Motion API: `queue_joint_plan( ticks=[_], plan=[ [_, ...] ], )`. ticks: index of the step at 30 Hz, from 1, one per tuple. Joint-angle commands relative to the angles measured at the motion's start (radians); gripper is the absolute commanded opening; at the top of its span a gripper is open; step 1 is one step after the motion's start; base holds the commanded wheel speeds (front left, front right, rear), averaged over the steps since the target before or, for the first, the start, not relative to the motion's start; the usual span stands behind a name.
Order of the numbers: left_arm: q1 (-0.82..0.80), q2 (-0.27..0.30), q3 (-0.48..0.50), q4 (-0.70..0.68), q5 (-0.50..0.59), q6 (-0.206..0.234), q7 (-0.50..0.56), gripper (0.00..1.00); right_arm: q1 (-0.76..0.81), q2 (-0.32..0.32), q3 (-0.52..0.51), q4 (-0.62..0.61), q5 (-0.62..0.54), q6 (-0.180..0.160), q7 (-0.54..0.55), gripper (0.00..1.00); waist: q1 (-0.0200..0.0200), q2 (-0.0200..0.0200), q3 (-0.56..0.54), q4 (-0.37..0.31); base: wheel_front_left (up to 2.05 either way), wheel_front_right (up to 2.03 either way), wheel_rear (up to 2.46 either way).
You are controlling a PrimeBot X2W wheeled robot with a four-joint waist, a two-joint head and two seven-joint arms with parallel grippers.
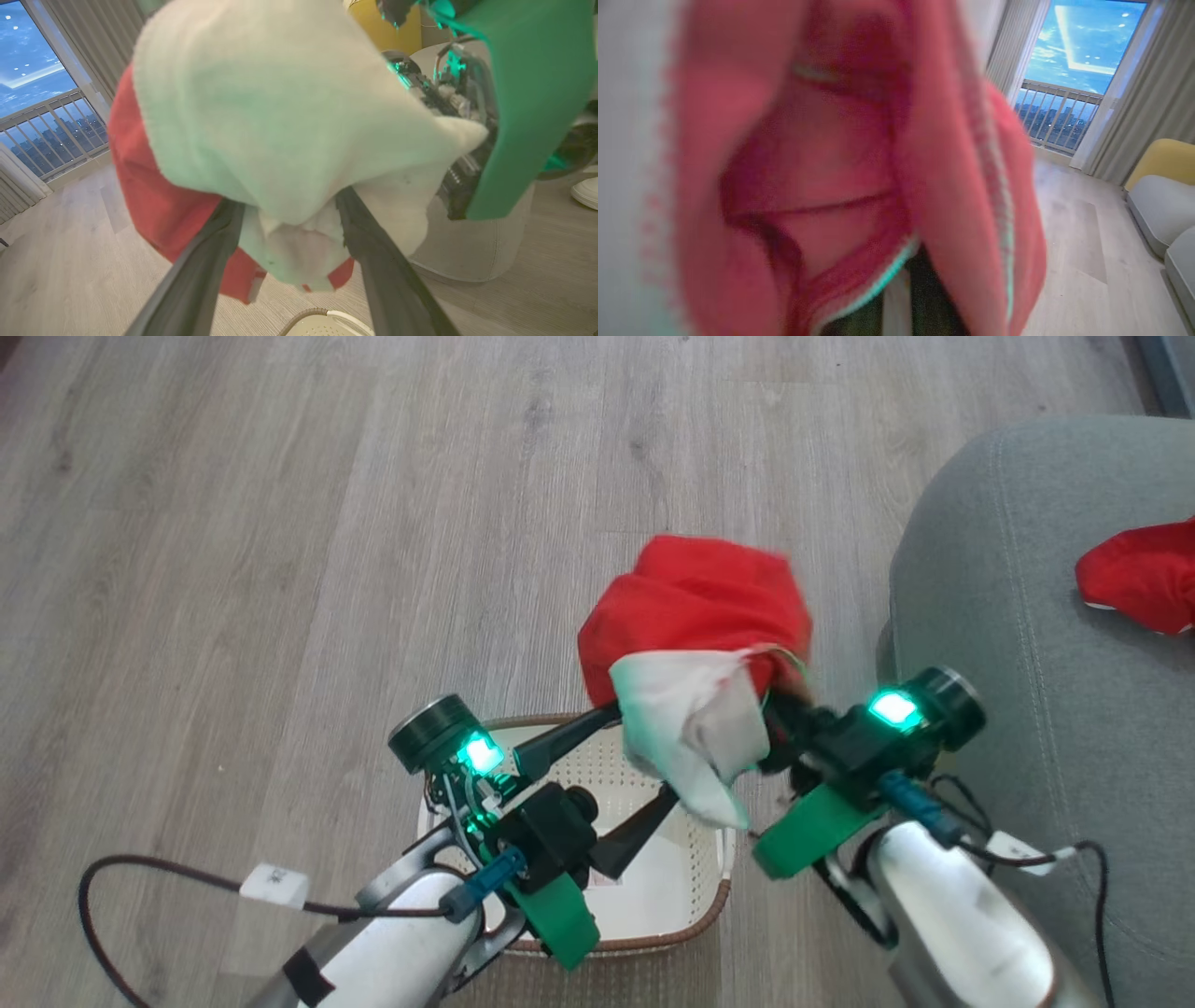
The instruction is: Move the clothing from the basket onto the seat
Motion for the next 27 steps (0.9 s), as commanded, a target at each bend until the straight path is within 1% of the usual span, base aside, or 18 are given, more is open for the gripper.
queue_joint_plan(
  ticks=[1, 5, 13, 23, 27],
  plan=[
    [-0.016, -0.003, 0.048, -0.027, 0.009, -0.001, -0.005, 1.00, -0.003, 0.024, -0.013, -0.058, -0.002, 0.000, -0.007, 0.00, 0.0000, 0.0000, 0.001, 0.003, 0.00, 0.00, 0.00],
    [-0.013, -0.007, 0.058, -0.028, 0.018, -0.001, -0.005, 1.00, 0.008, 0.039, -0.062, -0.102, 0.001, 0.000, -0.007, 0.00, 0.0000, 0.0000, 0.007, 0.009, 0.00, 0.00, 0.00],
    [-0.003, -0.006, 0.075, -0.024, 0.028, -0.001, -0.005, 1.00, 0.025, 0.066, -0.166, -0.180, 0.049, 0.000, -0.007, 0.00, 0.0000, 0.0000, 0.013, 0.019, 0.00, 0.00, 0.00],
    [0.007, -0.002, 0.087, -0.015, 0.038, -0.001, -0.005, 1.00, 0.029, 0.075, -0.242, -0.256, 0.069, 0.000, -0.007, 0.00, 0.0000, 0.0000, 0.016, 0.014, 0.00, 0.00, 0.00],
    [0.019, 0.001, 0.098, -0.010, 0.046, -0.001, -0.005, 1.00, 0.033, 0.076, -0.292, -0.296, 0.074, 0.000, -0.007, 0.00, 0.0000, 0.0000, 0.017, 0.004, 0.00, 0.00, 0.00]
  ],
)
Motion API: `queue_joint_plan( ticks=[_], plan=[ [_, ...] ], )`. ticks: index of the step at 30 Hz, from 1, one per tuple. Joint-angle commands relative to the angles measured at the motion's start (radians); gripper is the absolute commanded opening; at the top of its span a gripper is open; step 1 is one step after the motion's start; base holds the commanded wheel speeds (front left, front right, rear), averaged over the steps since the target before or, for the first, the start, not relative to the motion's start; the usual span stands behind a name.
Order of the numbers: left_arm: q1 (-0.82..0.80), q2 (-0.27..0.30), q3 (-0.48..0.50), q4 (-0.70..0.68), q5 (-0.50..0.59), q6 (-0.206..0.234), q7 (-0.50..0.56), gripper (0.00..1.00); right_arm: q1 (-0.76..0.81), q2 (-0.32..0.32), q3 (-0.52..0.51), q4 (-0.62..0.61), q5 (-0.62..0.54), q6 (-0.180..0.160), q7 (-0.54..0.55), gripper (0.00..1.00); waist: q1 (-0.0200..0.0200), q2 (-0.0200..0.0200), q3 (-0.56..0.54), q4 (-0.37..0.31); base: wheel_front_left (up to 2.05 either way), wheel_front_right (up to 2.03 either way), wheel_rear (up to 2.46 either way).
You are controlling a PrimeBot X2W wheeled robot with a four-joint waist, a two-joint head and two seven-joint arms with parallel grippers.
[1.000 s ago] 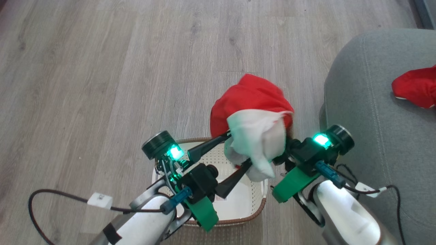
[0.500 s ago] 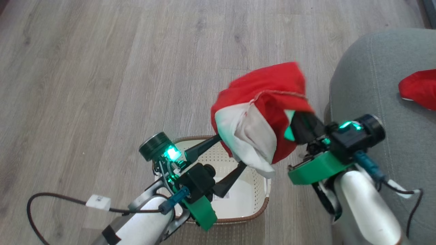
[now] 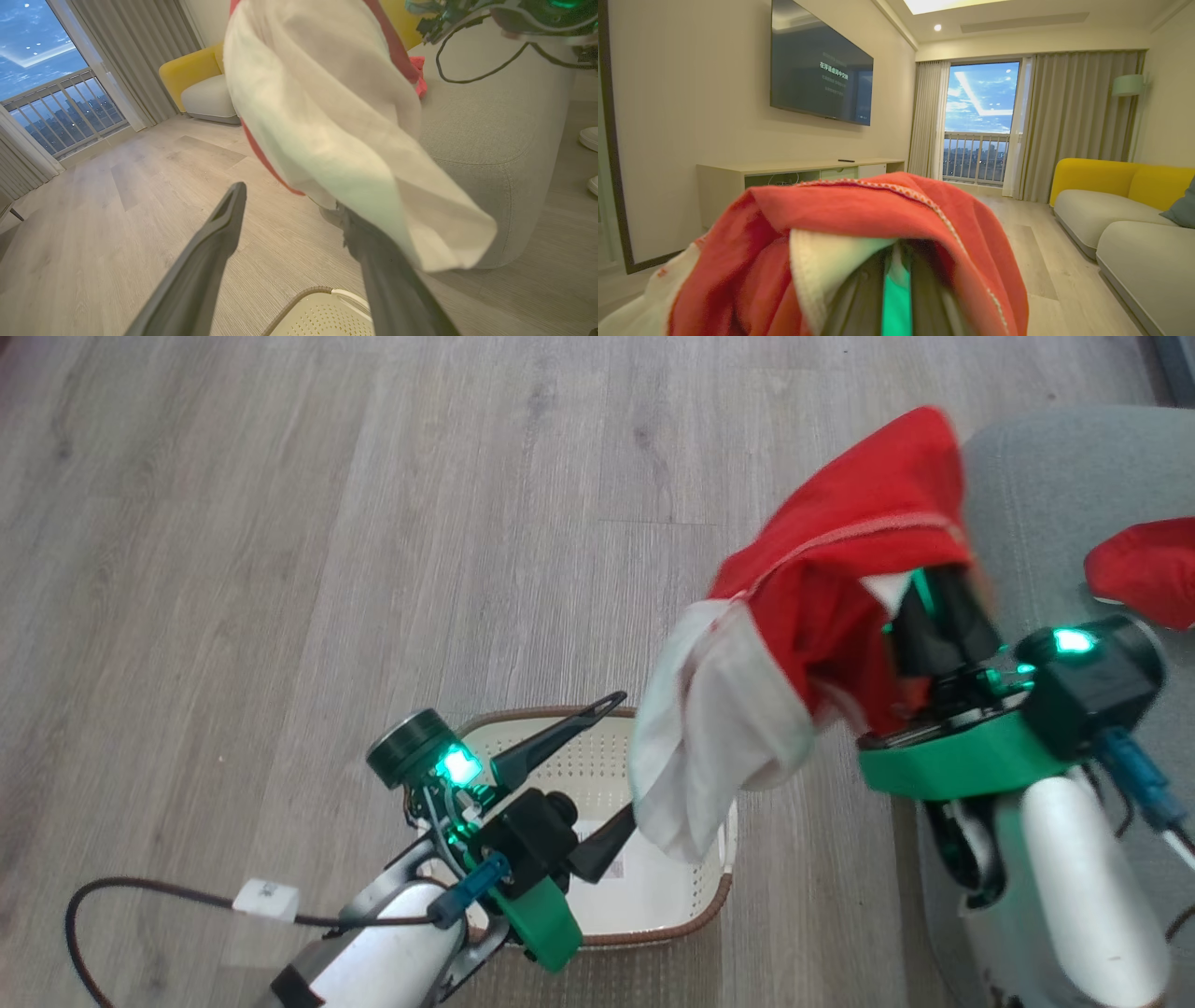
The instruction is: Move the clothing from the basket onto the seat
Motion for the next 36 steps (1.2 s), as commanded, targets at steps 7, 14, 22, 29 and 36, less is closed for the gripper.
queue_joint_plan(
  ticks=[7, 14, 22, 29, 36],
  plan=[
    [-0.014, 0.007, 0.046, -0.020, 0.016, -0.001, -0.005, 1.00, 0.007, 0.016, -0.055, -0.084, -0.001, 0.000, -0.006, 0.00, 0.0000, 0.0000, -0.002, -0.007, 0.00, 0.00, 0.00],
    [0.009, 0.001, 0.058, -0.012, 0.012, 0.000, -0.005, 1.00, 0.044, 0.008, -0.133, -0.106, -0.013, 0.000, -0.006, 0.00, 0.0000, 0.0000, -0.004, -0.013, 0.00, 0.00, 0.00],
    [0.043, -0.004, 0.064, 0.002, 0.000, 0.000, -0.005, 1.00, 0.109, 0.008, -0.236, -0.079, -0.020, 0.000, -0.006, 0.00, 0.0000, 0.0000, -0.004, -0.031, 0.00, 0.00, 0.00],
    [0.077, -0.015, 0.066, 0.025, -0.016, 0.000, -0.005, 1.00, 0.170, 0.012, -0.315, -0.060, -0.010, 0.000, -0.006, 0.00, 0.0000, 0.0000, -0.003, -0.048, 0.00, 0.00, 0.00],
    [0.109, -0.034, 0.075, 0.040, -0.050, -0.001, -0.005, 1.00, 0.208, 0.015, -0.359, -0.047, 0.001, 0.000, -0.006, 0.00, 0.0000, 0.0000, -0.003, -0.063, 0.00, 0.00, 0.00]
  ],
)
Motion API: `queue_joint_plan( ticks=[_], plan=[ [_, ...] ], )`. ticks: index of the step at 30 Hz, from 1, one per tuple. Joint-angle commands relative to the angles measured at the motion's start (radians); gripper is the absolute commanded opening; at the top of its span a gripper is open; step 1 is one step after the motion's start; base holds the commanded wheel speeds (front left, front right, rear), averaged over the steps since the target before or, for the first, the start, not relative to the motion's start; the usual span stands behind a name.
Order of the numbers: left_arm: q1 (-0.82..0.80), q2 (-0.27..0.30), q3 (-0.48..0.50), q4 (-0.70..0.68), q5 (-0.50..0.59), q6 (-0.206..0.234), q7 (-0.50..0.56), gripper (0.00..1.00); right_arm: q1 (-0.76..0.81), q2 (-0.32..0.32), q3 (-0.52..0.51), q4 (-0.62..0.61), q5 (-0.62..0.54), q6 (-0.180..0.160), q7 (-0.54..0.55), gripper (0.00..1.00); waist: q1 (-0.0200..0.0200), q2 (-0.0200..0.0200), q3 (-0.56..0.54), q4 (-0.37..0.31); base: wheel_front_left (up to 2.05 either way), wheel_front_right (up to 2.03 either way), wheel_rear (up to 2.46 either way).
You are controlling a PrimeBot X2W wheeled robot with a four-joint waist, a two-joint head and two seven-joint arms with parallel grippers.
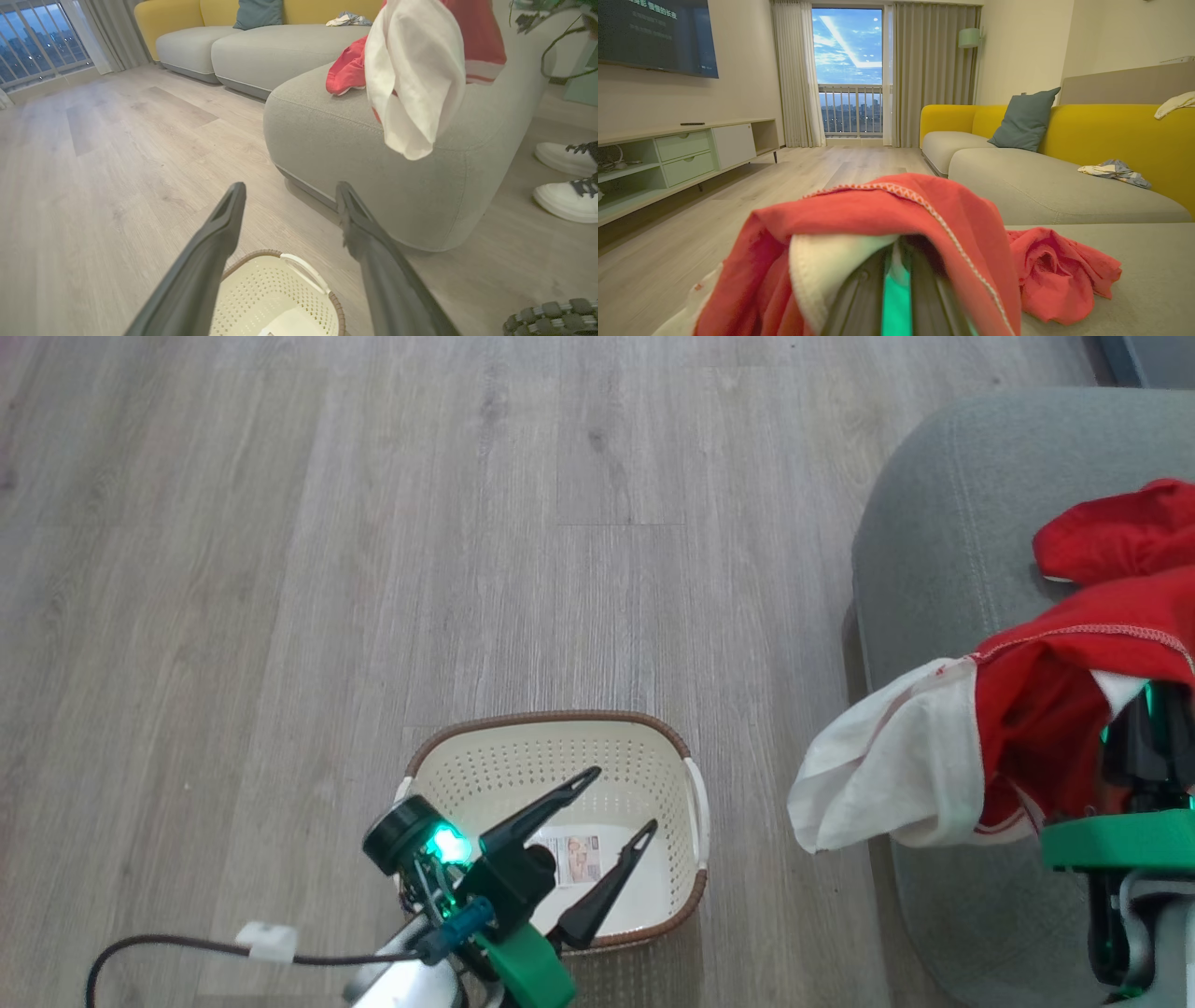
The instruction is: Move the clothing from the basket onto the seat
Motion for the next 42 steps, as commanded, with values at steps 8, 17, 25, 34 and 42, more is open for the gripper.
queue_joint_plan(
  ticks=[8, 17, 25, 34, 42],
  plan=[
    [0.002, -0.022, 0.055, -0.033, -0.035, -0.001, -0.005, 1.00, -0.015, -0.004, 0.010, -0.003, 0.021, 0.000, -0.006, 0.00, 0.0000, -0.0001, 0.004, -0.012, 0.00, 0.00, 0.00],
    [-0.002, -0.023, 0.085, -0.042, -0.019, -0.001, -0.005, 1.00, -0.034, -0.003, -0.006, -0.028, 0.010, 0.000, -0.006, 0.00, 0.0000, -0.0001, 0.010, -0.044, 0.00, 0.00, 0.00],
    [-0.018, -0.017, 0.077, -0.069, 0.004, -0.001, -0.005, 1.00, -0.061, -0.003, -0.023, -0.072, 0.002, 0.000, -0.006, 0.00, 0.0000, -0.0001, 0.044, -0.157, 0.00, 0.00, 0.00],
    [-0.053, 0.002, 0.052, -0.097, 0.012, -0.001, -0.005, 1.00, -0.077, -0.003, -0.043, -0.113, 0.016, 0.000, -0.006, 0.00, 0.0000, -0.0001, 0.105, -0.339, 0.00, 0.00, 0.00],
    [-0.092, 0.033, 0.012, -0.112, 0.031, -0.001, -0.005, 1.00, -0.078, -0.003, -0.074, -0.129, 0.049, 0.000, -0.006, 0.00, 0.0000, -0.0001, 0.176, -0.464, 0.00, 0.00, 0.00]
  ],
)
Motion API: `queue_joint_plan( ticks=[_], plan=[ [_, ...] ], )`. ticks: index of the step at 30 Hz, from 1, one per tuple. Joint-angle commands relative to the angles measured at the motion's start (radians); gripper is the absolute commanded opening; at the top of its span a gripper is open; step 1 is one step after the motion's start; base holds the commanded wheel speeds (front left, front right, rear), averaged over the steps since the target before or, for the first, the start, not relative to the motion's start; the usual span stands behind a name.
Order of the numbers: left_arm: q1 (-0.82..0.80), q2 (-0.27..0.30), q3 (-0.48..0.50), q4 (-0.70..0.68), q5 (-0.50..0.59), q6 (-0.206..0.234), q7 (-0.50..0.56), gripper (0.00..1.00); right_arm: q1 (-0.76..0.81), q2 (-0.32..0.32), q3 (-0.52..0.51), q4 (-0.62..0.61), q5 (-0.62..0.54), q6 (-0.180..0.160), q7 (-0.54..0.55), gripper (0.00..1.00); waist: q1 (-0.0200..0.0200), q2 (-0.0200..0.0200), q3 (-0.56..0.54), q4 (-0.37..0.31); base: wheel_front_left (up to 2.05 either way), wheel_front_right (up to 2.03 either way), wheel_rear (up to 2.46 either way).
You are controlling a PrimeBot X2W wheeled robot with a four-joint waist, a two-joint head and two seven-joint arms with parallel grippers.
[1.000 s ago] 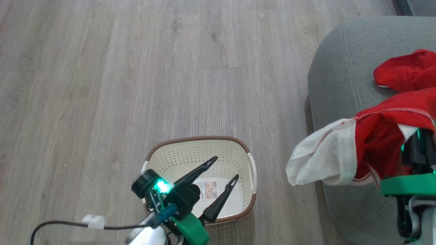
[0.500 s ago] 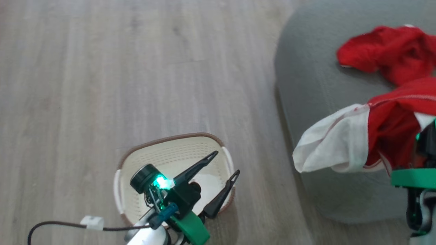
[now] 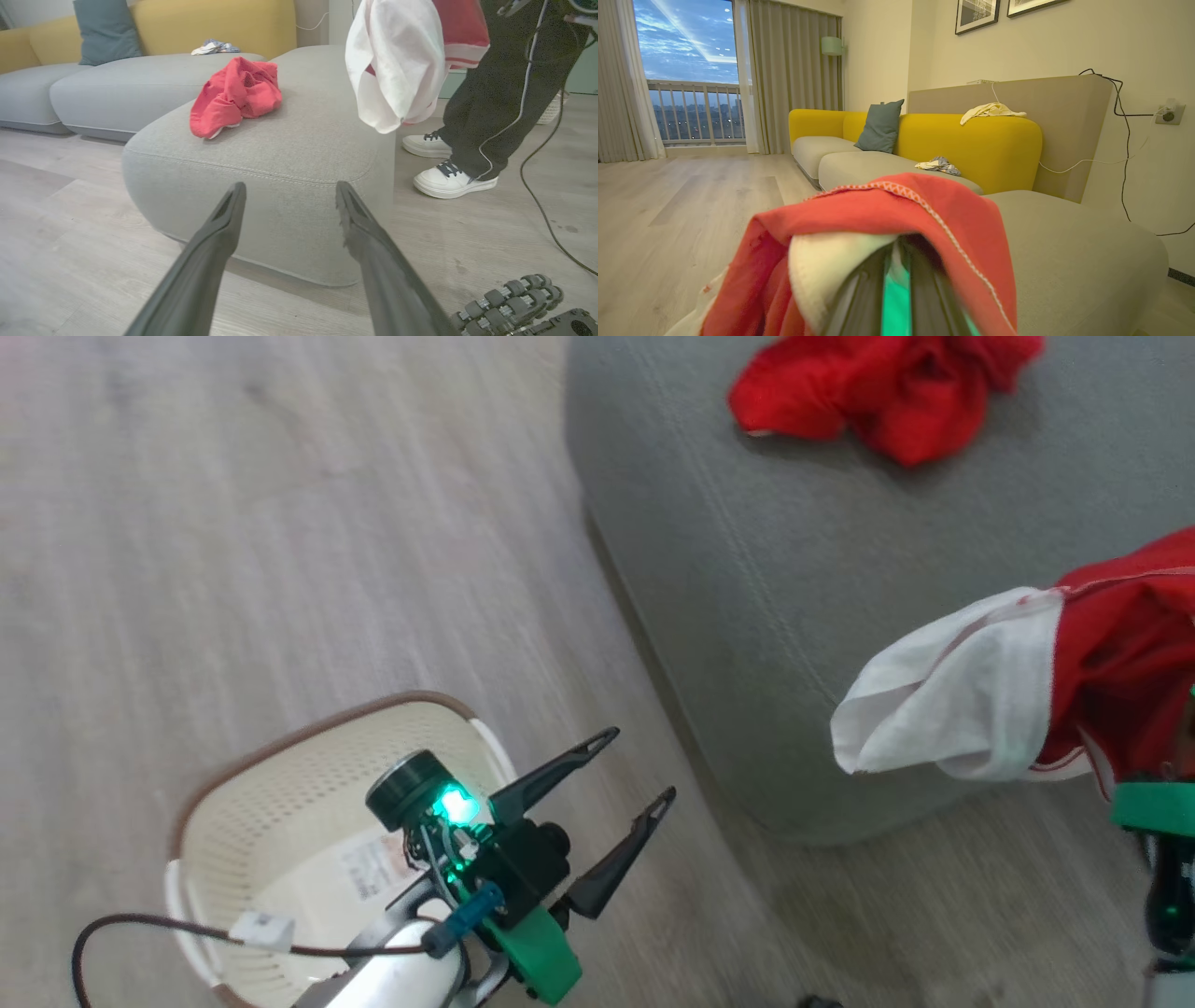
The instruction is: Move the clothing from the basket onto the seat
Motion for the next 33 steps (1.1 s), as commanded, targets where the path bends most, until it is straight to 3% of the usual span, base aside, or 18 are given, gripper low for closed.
queue_joint_plan(
  ticks=[1, 11, 21, 26, 33],
  plan=[
    [-0.045, 0.016, 0.021, -0.036, 0.008, -0.001, -0.005, 1.00, -0.028, -0.011, 0.009, -0.044, 0.011, 0.000, -0.006, 0.00, -0.0001, -0.0001, 0.048, -0.051, 0.00, 0.00, 0.00],
    [-0.065, 0.023, -0.016, -0.037, 0.005, -0.001, -0.005, 1.00, -0.032, -0.011, -0.029, -0.042, 0.035, 0.000, -0.006, 0.00, -0.0001, -0.0001, 0.076, -0.083, 0.00, 0.00, 0.00],
    [-0.093, 0.058, -0.040, -0.047, 0.011, -0.001, -0.005, 1.00, -0.148, -0.012, -0.105, -0.104, -0.027, 0.000, -0.006, 0.00, -0.0001, -0.0001, 0.149, -0.032, 0.00, 0.00, 0.00],
    [-0.110, 0.100, -0.048, -0.057, 0.018, -0.001, -0.005, 1.00, -0.278, -0.049, -0.135, -0.104, -0.059, 0.000, -0.006, 0.00, -0.0001, -0.0001, 0.219, -0.022, 0.00, 0.00, 0.00],
    [-0.156, 0.178, -0.084, -0.074, 0.023, -0.001, -0.005, 1.00, -0.486, -0.164, -0.151, 0.005, -0.054, 0.000, -0.006, 0.00, -0.0001, -0.0001, 0.323, -0.002, 0.00, 0.00, 0.00]
  ],
)
